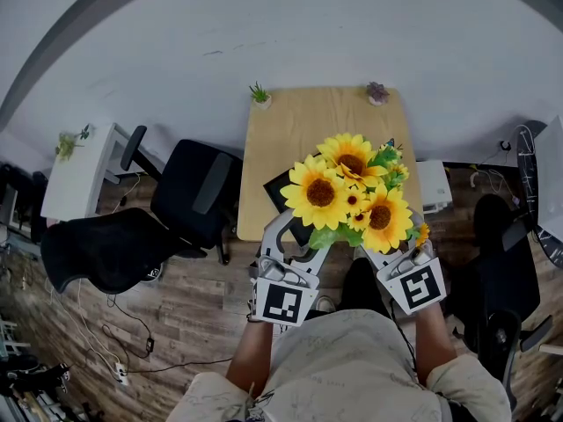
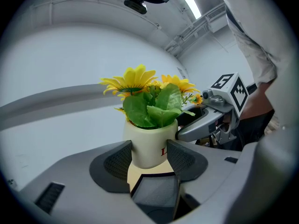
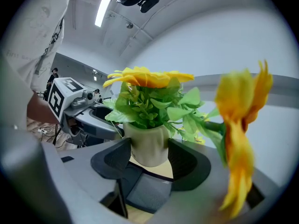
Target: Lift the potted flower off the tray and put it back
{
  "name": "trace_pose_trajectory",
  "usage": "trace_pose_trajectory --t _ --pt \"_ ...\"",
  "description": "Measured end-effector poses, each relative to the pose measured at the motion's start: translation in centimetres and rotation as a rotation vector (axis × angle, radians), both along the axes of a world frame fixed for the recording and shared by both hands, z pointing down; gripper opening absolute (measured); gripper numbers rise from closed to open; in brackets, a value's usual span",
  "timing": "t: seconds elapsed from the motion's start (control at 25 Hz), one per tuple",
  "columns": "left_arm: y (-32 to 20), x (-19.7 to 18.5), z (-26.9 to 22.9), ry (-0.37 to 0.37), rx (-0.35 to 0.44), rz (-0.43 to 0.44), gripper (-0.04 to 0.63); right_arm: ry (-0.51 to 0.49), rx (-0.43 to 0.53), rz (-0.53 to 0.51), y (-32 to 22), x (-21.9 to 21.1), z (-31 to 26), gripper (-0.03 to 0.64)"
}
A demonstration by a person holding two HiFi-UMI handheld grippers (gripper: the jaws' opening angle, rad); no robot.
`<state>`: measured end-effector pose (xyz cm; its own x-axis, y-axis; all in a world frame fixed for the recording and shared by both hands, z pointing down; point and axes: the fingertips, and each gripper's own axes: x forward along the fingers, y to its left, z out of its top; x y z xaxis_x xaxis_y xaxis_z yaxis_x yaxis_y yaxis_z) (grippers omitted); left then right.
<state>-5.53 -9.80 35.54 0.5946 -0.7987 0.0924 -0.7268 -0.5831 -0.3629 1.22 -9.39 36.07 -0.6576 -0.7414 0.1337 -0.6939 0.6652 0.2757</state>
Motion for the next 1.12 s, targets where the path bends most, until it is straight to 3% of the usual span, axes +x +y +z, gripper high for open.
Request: trace_pose_trajectory --t 0.36,0.52,0.72,1.12 --pt "-0.1 0.0 1.2 -0.021 -0.022 0.005 0.241 0.000 -0.008 0.005 -0.1 0.0 0.7 0.265" --pt "-0.3 0.1 1.2 0.017 -0.027 0.006 0.241 0.008 -0.013 0.010 -0.2 0.1 1.0 0.265" --pt "-0.3 0.0 2.0 -0.024 -0.039 0.013 0.241 0.005 -0.023 0.013 -0.3 0.1 1.5 0.265" --pt "-1.5 0.6 3.0 -0.020 -0.074 0.012 0.241 0.004 -0.057 0.016 -1.4 0.6 2.6 0.264"
